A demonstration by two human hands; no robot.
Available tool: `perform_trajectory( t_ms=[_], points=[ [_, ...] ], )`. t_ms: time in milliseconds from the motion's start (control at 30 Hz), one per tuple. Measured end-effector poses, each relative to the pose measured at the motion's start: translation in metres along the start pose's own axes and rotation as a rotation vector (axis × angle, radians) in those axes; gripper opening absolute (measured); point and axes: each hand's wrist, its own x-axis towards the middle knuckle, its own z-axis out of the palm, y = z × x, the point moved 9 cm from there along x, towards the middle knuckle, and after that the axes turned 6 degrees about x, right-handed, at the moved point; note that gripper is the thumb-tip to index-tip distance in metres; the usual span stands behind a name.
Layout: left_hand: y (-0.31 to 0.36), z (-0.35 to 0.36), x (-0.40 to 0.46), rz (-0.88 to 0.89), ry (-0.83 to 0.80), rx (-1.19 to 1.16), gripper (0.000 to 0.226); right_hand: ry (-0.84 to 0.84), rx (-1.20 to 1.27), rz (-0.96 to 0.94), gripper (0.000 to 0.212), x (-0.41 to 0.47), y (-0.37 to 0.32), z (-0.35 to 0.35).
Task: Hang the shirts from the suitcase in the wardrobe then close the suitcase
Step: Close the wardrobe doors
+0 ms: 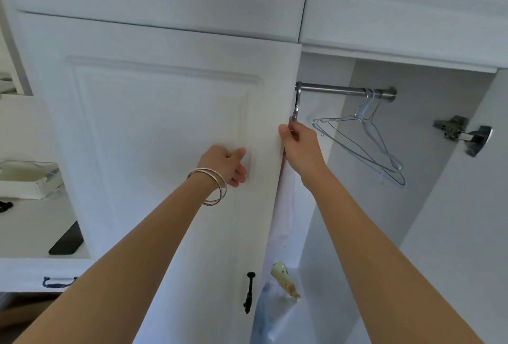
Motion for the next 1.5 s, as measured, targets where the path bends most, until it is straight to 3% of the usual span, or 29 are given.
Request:
perform_trajectory(
  t_ms=[200,533,767,1067,1333,1500],
  points=[
    [-0.002,0.005,0.015,-0.018,-0.015,0.008,0.040,-0.031,-0.026,0.049,0.022,0.024,0.012,0.008],
    [0.002,0.011,0.019,-0.023,-0.097,0.079,0.022,-0.023,-0.098,0.023,0.026,0.039,0.020,0.008],
    [0.029,0.039,0.010,0.109,-0.156,0.097,0.008,-0.003,-0.056,0.122,0.026,0.024,0.020,-0.012],
    [0.099,0.169,-0.039,0.343,-0.523,0.015,0.017,0.464,-0.258,0.206,0.030,-0.070,0.008,-0.180],
    [0.196,0.284,-0.185,0.671,-0.894,-0.095,0.020,1.003,-0.506,0.318,0.030,-0.246,-0.051,-0.339],
    [0.233,0.320,-0.262,0.820,-0.981,-0.108,0.006,1.185,-0.546,0.403,0.036,-0.334,-0.070,-0.387]
  ],
)
